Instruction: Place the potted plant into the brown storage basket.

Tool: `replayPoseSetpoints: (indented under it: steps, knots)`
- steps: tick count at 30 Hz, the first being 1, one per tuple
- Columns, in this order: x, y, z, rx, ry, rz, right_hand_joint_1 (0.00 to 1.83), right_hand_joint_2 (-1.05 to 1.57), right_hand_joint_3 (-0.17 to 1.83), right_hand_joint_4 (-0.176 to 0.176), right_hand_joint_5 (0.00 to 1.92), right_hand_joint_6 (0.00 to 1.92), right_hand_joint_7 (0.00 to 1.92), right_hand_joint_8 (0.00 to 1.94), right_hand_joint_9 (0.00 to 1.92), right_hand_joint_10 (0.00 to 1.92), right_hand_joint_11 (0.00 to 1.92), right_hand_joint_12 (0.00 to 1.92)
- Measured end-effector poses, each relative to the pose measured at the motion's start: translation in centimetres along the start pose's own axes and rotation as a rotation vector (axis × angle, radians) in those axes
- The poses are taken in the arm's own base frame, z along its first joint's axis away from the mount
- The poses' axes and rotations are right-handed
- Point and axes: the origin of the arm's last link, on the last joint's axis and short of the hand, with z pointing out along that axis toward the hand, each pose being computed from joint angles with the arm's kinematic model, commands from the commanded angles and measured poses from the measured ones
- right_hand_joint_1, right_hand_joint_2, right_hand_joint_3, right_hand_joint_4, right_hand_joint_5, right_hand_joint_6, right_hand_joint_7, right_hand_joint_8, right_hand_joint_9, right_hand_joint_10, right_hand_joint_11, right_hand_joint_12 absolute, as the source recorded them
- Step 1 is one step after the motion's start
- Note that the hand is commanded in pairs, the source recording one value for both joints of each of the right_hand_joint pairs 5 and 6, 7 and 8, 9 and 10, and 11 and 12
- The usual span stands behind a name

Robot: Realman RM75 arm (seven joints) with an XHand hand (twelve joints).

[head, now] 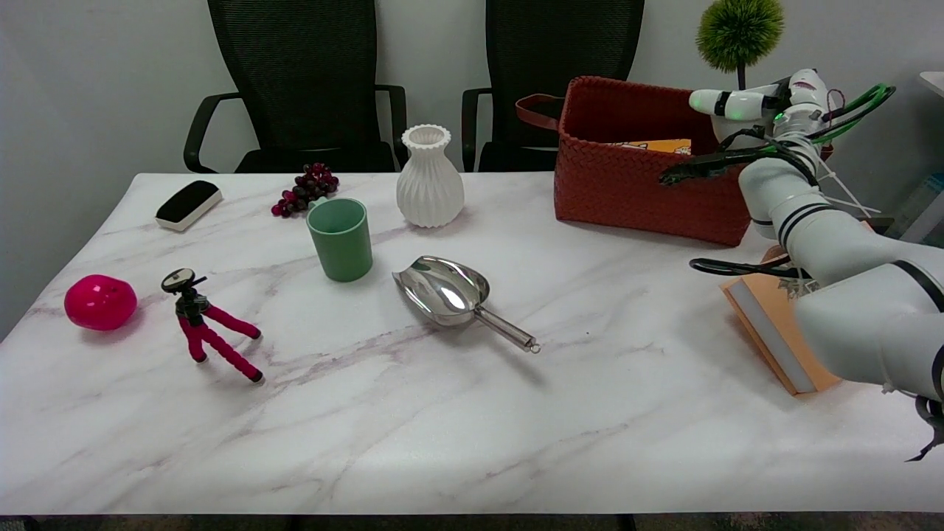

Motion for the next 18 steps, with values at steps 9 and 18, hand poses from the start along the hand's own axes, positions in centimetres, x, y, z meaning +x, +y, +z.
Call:
replayPoseSetpoints:
  steps: [9, 18]
  knots:
    - [0.02, -0.40, -0.05, 0.012, 0.000, 0.008, 1.01, 0.63, 0.80, 0.000, 1.21, 1.21, 1.92, 1.92, 1.79, 1.79, 1.92, 1.92]
    - [0.03, -0.76, -0.10, 0.023, 0.000, 0.016, 1.11, 0.28, 0.95, 0.000, 0.99, 0.99, 1.71, 1.71, 1.64, 1.64, 1.92, 1.92]
